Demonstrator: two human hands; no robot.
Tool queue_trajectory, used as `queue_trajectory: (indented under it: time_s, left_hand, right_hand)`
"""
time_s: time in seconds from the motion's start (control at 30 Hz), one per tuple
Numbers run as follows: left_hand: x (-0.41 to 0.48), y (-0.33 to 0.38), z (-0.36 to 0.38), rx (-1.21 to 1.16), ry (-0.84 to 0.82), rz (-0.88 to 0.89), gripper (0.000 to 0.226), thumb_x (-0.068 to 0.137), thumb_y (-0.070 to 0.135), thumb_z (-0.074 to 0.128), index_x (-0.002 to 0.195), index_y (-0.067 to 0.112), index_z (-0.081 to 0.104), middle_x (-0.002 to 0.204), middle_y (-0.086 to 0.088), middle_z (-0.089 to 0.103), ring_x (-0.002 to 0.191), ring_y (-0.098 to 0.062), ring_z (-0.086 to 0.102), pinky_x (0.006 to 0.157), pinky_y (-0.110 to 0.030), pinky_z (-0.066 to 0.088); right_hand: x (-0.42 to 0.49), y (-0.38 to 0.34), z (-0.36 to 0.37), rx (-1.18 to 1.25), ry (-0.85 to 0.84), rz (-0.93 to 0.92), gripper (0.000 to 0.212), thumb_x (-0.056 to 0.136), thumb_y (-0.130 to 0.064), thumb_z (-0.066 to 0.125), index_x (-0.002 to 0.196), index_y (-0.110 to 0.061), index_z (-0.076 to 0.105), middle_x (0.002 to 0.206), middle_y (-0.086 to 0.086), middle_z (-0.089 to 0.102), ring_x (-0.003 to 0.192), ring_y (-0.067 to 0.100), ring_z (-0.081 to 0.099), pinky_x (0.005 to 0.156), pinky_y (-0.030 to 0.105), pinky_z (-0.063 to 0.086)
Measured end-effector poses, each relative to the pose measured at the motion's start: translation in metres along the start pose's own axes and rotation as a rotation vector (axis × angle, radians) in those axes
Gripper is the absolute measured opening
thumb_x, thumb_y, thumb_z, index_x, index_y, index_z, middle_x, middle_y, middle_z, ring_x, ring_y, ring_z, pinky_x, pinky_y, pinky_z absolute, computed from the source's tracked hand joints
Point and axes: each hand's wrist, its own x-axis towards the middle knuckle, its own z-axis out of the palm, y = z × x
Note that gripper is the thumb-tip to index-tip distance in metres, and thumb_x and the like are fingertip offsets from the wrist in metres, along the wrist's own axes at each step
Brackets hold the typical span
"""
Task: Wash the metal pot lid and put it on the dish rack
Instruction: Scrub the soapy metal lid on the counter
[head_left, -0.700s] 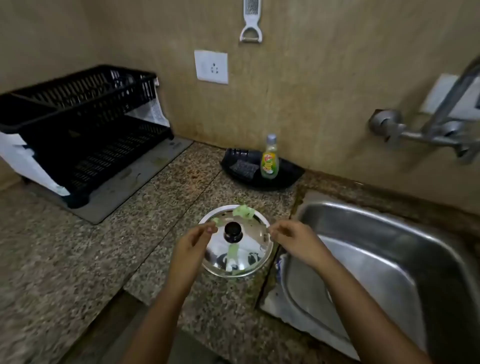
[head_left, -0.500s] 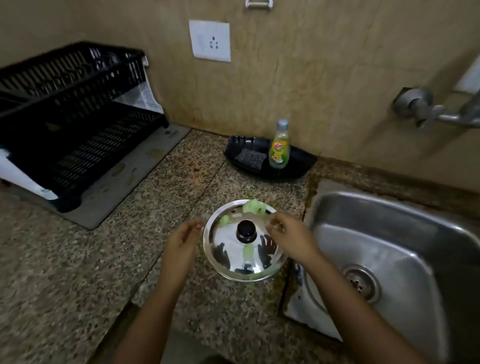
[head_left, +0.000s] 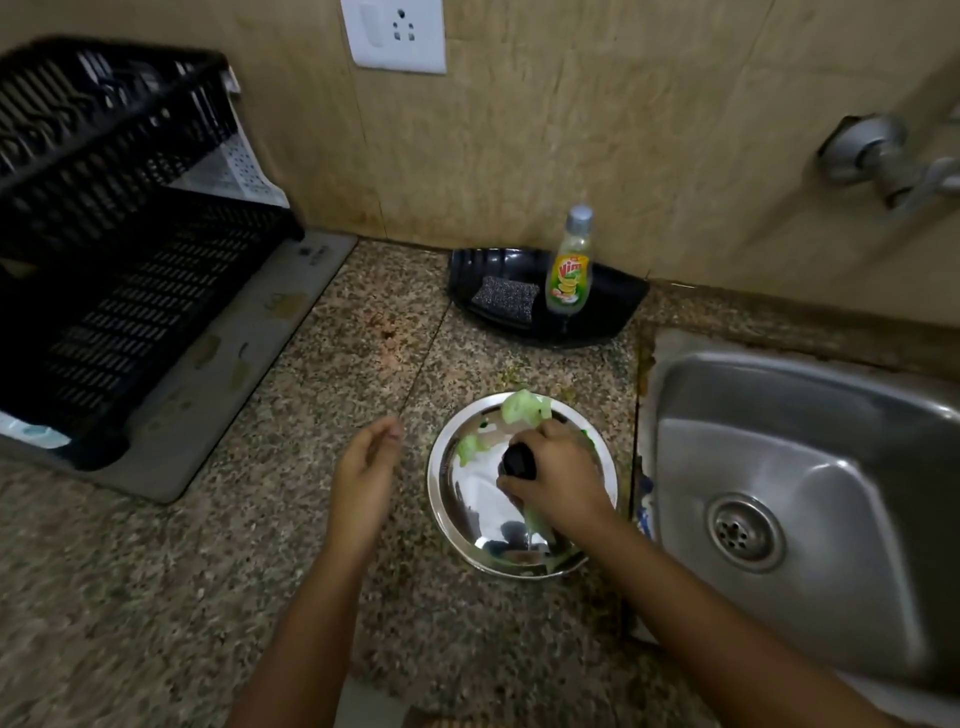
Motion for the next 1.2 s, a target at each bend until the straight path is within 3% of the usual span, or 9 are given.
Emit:
queue_trajectory:
  time_s: [0.27, 0.37, 0.5, 0.63, 0.77, 0.9, 1.03, 1.13, 1.2]
  left_hand:
    - [0.019, 0.013, 0.016, 0.008, 0.011, 0.046, 0.036, 0.098, 0.038, 0.04, 0.129, 0.025, 0.053, 0.131, 0.003, 0.059, 0.12, -0.016, 0.055, 0.106, -0.042, 0.04]
    - [0.014, 0.028, 0.035, -0.09, 0.006, 0.047, 0.034, 0.102, 0.028, 0.034, 0.127, 0.016, 0.054, 0.125, -0.005, 0.061, 0.117, -0.021, 0.057, 0.1, -0.035, 0.043]
    - [-0.002, 0.053, 0.076, -0.234, -0.064, -0.01, 0.051, 0.102, 0.039, 0.023, 0.123, 0.01, 0.06, 0.116, -0.006, 0.067, 0.104, -0.019, 0.064, 0.091, -0.032, 0.049]
    - [-0.016, 0.074, 0.135, -0.313, -0.262, -0.072, 0.051, 0.1, 0.044, 0.023, 0.1, 0.018, 0.066, 0.082, 0.009, 0.076, 0.078, -0.006, 0.07, 0.062, -0.018, 0.054]
    - [-0.041, 0.089, 0.212, -0.44, -0.507, -0.333, 0.062, 0.09, 0.062, 0.038, 0.121, 0.014, 0.062, 0.12, -0.005, 0.068, 0.108, -0.021, 0.064, 0.086, -0.033, 0.054]
    - [-0.074, 0.093, 0.285, -0.448, -0.453, -0.263, 0.04, 0.093, 0.04, 0.049, 0.112, 0.008, 0.065, 0.11, -0.008, 0.069, 0.094, -0.019, 0.067, 0.066, -0.025, 0.057]
    - [-0.103, 0.108, 0.345, -0.405, -0.351, -0.171, 0.03, 0.094, 0.032, 0.053, 0.075, 0.012, 0.064, 0.063, 0.0, 0.068, 0.062, -0.015, 0.062, 0.055, -0.021, 0.051]
    - [-0.108, 0.114, 0.373, -0.34, -0.276, -0.127, 0.036, 0.084, 0.044, 0.063, 0.061, 0.017, 0.064, 0.061, 0.0, 0.064, 0.065, -0.019, 0.057, 0.068, -0.031, 0.049]
    - [-0.106, 0.118, 0.379, -0.307, -0.264, -0.11, 0.036, 0.083, 0.047, 0.062, 0.065, 0.016, 0.069, 0.07, -0.003, 0.068, 0.074, -0.023, 0.062, 0.08, -0.036, 0.051]
  right_hand:
    - [-0.023, 0.009, -0.003, 0.083, 0.132, -0.084, 0.044, 0.08, -0.036, 0.07, 0.118, -0.016, 0.058, 0.116, 0.007, 0.053, 0.108, 0.025, 0.048, 0.088, 0.031, 0.038]
    - [-0.019, 0.013, -0.03, 0.244, 0.295, -0.167, 0.042, 0.076, -0.026, 0.074, 0.113, -0.014, 0.061, 0.111, 0.007, 0.054, 0.108, 0.017, 0.047, 0.096, 0.019, 0.032]
    - [-0.026, 0.034, -0.075, 0.323, 0.433, -0.176, 0.043, 0.071, -0.022, 0.077, 0.111, -0.016, 0.063, 0.107, -0.004, 0.051, 0.102, 0.001, 0.044, 0.092, 0.008, 0.032]
    - [-0.047, 0.073, -0.109, 0.376, 0.501, -0.119, 0.041, 0.068, -0.019, 0.08, 0.106, -0.018, 0.065, 0.102, -0.005, 0.051, 0.097, 0.001, 0.048, 0.09, 0.004, 0.033]
    - [-0.068, 0.125, -0.142, 0.372, 0.594, -0.031, 0.04, 0.068, -0.016, 0.08, 0.105, -0.02, 0.065, 0.102, -0.006, 0.05, 0.095, -0.001, 0.047, 0.087, 0.001, 0.032]
    - [-0.084, 0.178, -0.17, 0.313, 0.664, 0.045, 0.042, 0.066, -0.013, 0.081, 0.105, -0.018, 0.066, 0.101, -0.005, 0.05, 0.093, 0.001, 0.048, 0.086, -0.001, 0.029]
    - [-0.101, 0.226, -0.199, 0.253, 0.628, 0.057, 0.041, 0.07, -0.024, 0.08, 0.108, -0.022, 0.064, 0.103, -0.002, 0.052, 0.095, 0.008, 0.052, 0.086, -0.001, 0.029]
    - [-0.113, 0.254, -0.225, 0.406, 0.539, 0.052, 0.031, 0.079, -0.025, 0.074, 0.109, -0.023, 0.065, 0.104, -0.004, 0.058, 0.091, 0.005, 0.056, 0.083, 0.008, 0.039]
    - [-0.115, 0.268, -0.239, 0.591, 0.607, 0.089, 0.016, 0.084, -0.019, 0.069, 0.1, -0.021, 0.07, 0.097, 0.0, 0.069, 0.086, 0.011, 0.064, 0.078, 0.02, 0.049]
